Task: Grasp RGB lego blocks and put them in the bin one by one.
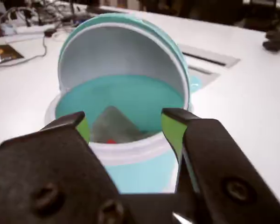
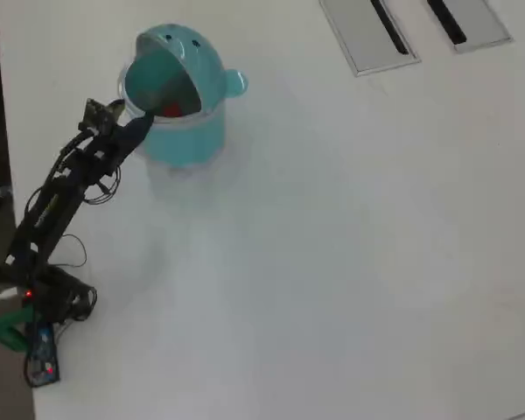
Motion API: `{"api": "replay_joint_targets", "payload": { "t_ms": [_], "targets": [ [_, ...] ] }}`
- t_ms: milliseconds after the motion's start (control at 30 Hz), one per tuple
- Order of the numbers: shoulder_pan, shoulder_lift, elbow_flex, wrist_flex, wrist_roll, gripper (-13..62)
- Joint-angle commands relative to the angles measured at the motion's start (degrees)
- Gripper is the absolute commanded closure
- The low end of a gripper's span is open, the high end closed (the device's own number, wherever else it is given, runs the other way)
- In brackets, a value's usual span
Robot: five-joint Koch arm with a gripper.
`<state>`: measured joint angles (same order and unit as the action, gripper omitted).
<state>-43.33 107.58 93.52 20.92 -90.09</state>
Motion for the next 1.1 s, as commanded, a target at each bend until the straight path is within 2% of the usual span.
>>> {"api": "replay_joint_targets", "payload": {
  "t_ms": [0, 500, 1067],
  "targets": [
    [0.88, 3.78, -1.32, -4.22, 1.76, 20.8],
    [7.73, 18.11, 10.11, -4.39, 10.46, 20.8],
    [18.63, 27.60, 13.54, -3.43, 37.44, 16.7]
  ]
}}
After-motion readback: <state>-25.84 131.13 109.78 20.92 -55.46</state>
